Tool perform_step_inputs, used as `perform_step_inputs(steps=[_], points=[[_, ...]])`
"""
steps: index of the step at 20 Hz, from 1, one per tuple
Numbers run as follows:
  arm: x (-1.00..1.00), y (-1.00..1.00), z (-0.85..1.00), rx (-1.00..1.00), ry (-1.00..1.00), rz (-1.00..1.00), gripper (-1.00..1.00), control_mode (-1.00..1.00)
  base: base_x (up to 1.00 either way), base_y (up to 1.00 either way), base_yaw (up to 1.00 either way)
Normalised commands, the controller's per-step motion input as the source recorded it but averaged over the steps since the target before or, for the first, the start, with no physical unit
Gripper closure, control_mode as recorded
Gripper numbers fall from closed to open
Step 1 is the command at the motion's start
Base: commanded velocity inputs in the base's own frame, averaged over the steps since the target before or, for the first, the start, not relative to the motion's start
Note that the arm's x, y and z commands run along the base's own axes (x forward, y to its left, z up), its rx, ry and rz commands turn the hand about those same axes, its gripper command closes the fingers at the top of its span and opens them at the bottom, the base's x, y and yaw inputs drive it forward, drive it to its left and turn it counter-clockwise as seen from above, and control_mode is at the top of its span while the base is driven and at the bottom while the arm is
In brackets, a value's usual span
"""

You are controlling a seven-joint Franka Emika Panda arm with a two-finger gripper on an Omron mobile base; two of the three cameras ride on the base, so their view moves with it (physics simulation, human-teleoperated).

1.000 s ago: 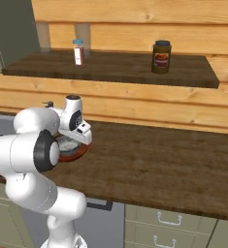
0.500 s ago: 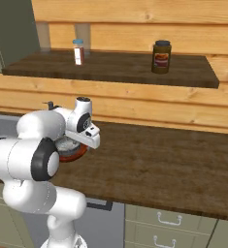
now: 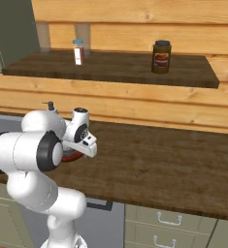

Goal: Pick up the bowls on the counter and stack them on top of one another in the open cabinet. Place the smaller bowl on top of the larger bowl.

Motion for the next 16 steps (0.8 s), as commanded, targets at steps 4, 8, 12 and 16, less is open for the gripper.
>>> perform_step_inputs(steps=[4,8,12,16], points=[[0.0,0.26,-0.38,0.0,0.0,0.0,-1.0,-1.0,0.0,0.0,0.0],[0.03,0.05,-0.11,0.0,-0.03,0.0,1.0,-1.0,0.0,0.0,0.0],[0.01,0.0,0.0,0.0,0.0,-0.01,1.0,-1.0,0.0,0.0,0.0],[-0.08,-0.01,0.0,0.0,-0.05,-0.06,1.0,-1.0,0.0,0.0,0.0]])
